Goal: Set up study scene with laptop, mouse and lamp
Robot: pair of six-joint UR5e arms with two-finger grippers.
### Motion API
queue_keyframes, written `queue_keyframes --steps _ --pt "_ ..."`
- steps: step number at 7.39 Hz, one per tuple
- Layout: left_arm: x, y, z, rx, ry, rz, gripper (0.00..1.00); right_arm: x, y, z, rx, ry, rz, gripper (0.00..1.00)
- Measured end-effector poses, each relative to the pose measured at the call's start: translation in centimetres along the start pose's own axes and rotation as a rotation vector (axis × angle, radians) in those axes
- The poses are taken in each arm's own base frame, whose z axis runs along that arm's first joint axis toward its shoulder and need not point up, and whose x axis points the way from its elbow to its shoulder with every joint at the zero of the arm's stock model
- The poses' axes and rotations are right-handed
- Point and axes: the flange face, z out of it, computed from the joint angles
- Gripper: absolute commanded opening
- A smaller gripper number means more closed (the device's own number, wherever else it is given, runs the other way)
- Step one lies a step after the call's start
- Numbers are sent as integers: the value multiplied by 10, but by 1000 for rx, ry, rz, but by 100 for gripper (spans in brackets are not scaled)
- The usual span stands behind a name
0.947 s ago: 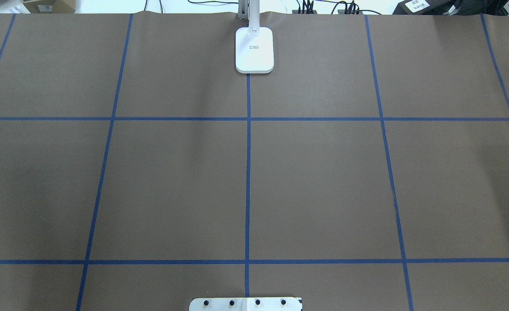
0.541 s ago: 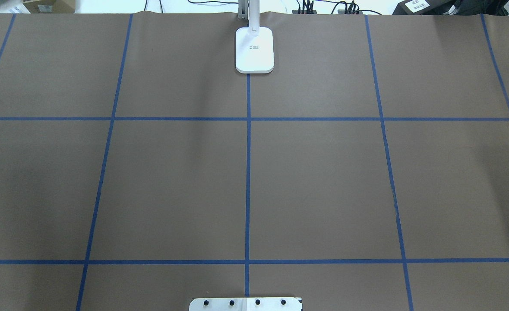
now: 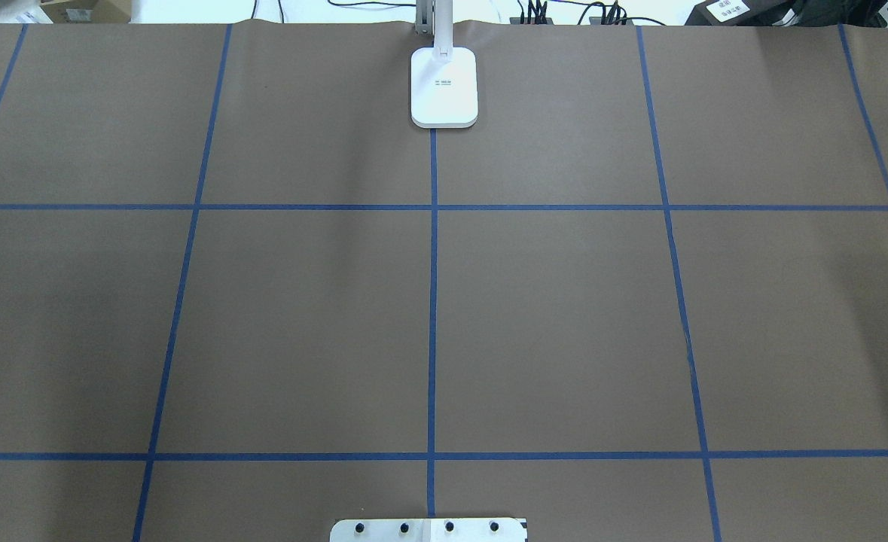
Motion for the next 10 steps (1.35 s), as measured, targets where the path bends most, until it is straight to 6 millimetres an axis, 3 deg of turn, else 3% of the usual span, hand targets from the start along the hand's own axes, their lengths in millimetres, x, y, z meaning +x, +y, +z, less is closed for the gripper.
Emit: queue_keyframes --steps 3,5,8,10 --pt "69 48 -58 29 51 26 0 0 0 0 0 0 0 100" --pt "138 94 -88 31 98 54 0 0 0 0 -1 0 2 100" --pt "248 208 -117 84 98 131 0 1 0 1 -2 0 4 100" --pt "300 308 -102 50 103 145 0 1 1 2 -4 0 6 100"
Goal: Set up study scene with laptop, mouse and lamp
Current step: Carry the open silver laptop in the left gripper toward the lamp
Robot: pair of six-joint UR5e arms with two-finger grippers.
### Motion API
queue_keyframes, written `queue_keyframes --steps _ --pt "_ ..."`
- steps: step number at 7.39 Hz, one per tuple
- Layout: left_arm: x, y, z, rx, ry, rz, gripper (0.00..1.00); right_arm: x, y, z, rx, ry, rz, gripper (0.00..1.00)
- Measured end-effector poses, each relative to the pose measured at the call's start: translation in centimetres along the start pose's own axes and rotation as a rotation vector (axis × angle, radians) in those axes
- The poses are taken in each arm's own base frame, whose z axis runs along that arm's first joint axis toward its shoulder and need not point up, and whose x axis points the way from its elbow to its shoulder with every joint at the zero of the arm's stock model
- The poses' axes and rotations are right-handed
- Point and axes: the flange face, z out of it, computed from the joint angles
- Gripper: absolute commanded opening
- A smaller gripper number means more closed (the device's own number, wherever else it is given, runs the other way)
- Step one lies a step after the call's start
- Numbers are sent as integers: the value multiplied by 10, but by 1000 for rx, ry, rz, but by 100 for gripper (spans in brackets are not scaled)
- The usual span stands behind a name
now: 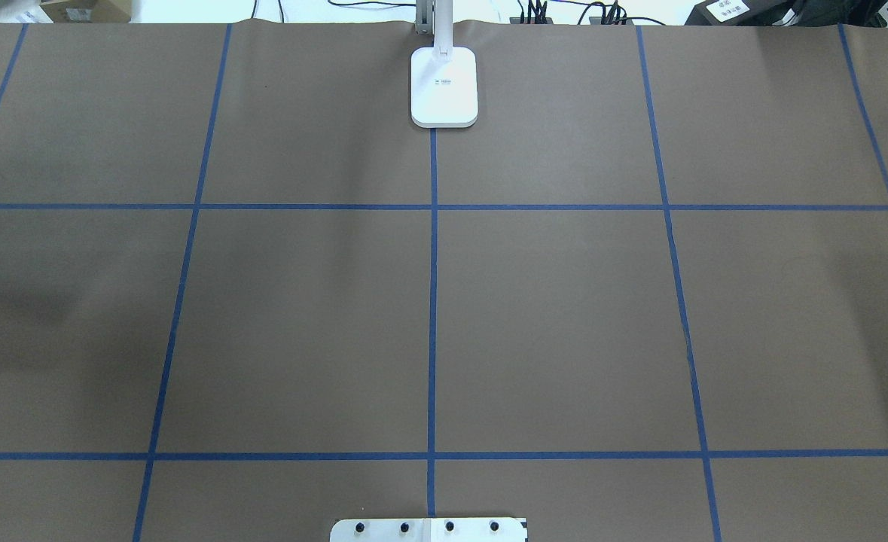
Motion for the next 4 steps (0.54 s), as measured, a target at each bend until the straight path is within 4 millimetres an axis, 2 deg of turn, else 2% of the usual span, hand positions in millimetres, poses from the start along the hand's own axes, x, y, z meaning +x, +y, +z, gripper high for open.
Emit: queue_keyframes --steps 2,4 --pt "47 94 33 -37 -17 -7 0 2 1 2 -4 0 2 100" --pt "76 160 71 -46 -11 -59 0 2 1 3 -6 -1 3 100"
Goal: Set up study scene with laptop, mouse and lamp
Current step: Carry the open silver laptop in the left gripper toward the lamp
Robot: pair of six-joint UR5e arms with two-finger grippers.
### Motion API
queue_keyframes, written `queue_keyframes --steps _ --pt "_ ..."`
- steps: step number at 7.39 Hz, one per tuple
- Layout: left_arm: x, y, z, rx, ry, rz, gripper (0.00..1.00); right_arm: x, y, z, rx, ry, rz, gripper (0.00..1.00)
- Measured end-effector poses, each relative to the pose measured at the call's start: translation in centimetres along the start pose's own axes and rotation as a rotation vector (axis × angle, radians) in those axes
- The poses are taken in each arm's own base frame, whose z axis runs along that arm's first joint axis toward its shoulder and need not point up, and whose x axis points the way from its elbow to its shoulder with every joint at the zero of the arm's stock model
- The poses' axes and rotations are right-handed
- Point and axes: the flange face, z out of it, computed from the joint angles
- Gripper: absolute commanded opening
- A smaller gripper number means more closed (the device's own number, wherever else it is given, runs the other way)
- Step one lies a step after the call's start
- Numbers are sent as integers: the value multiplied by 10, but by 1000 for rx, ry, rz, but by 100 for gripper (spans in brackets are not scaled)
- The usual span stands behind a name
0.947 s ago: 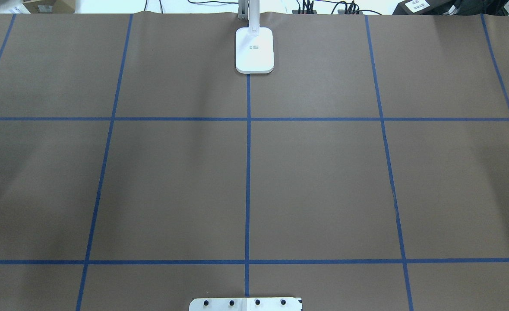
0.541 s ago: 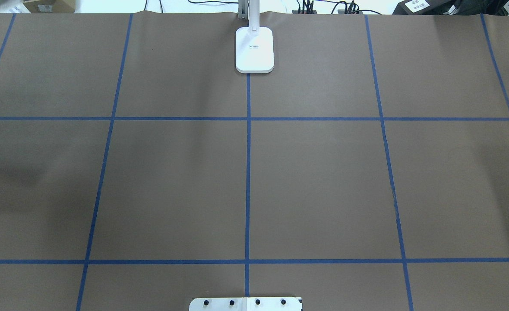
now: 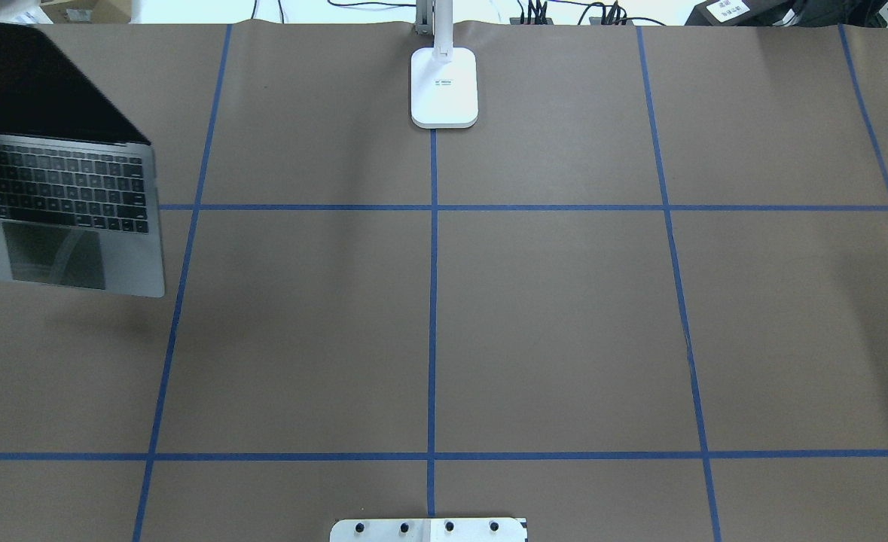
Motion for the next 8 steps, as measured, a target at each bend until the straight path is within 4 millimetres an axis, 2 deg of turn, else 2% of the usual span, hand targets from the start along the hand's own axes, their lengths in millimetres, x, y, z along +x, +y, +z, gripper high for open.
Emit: queue_keyframes --steps 2,5,6,7,8 --pt "10 60 48 -27 -7 -59 0 0 0 0 -1 0 0 100" --pt "19 164 120 -19 -73 -104 0 0 0 1 -1 0 0 100" --pt "28 195 144 4 -82 -109 0 0 0 1 -2 0 1 100" --pt "40 216 166 19 -82 -111 0 0 0 1 -3 0 2 100" --pt "54 227 189 26 -76 -113 0 1 0 2 -4 0 3 100"
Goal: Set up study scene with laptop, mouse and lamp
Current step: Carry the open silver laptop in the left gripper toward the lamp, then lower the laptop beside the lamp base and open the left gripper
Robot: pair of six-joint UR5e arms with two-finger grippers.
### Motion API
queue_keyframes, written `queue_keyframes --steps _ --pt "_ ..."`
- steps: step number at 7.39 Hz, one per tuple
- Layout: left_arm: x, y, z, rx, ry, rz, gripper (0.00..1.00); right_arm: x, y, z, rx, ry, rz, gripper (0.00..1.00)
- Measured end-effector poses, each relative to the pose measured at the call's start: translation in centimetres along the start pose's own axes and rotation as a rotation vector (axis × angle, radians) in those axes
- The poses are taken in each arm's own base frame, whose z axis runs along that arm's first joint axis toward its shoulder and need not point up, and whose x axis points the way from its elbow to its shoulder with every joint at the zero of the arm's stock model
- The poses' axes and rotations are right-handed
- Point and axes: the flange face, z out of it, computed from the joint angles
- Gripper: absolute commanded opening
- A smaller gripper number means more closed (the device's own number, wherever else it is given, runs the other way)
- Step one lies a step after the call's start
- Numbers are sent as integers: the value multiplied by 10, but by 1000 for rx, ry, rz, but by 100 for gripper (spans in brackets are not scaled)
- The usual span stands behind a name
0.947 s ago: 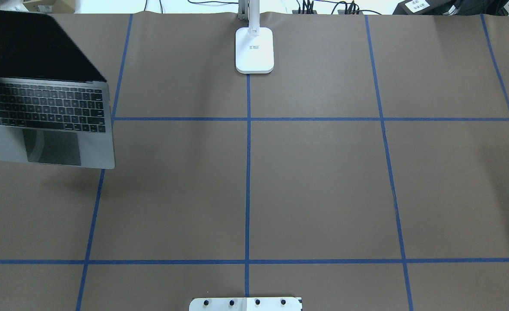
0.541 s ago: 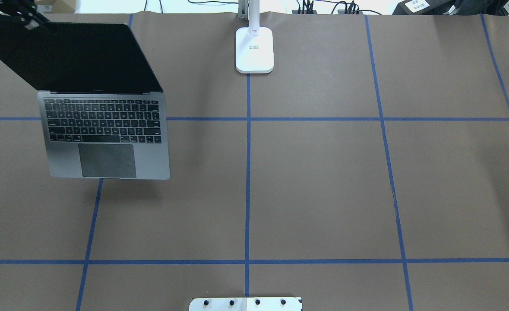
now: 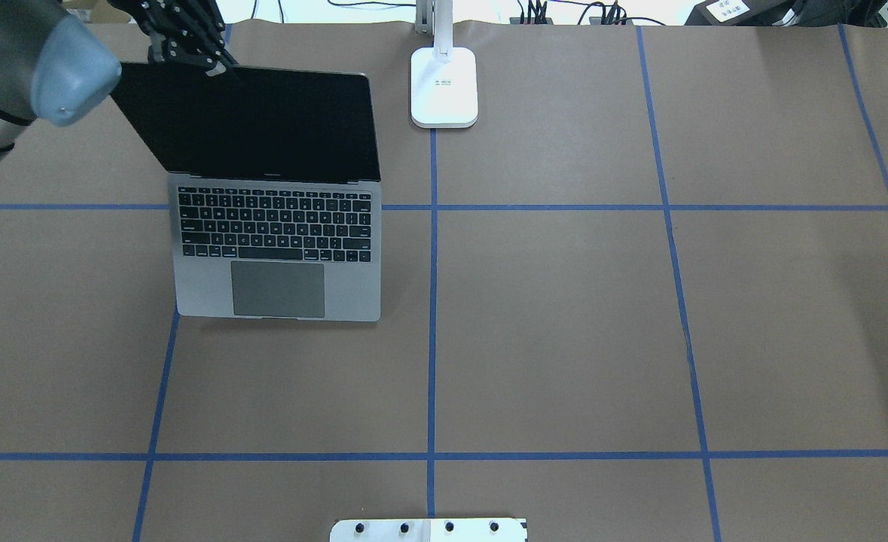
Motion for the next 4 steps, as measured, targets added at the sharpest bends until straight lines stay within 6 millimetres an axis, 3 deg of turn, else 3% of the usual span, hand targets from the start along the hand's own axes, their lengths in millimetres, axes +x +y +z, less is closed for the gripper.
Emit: queue_keyframes --steps 4 --pt "47 5 73 28 24 -17 0 0 -1 0 1 -1 0 100"
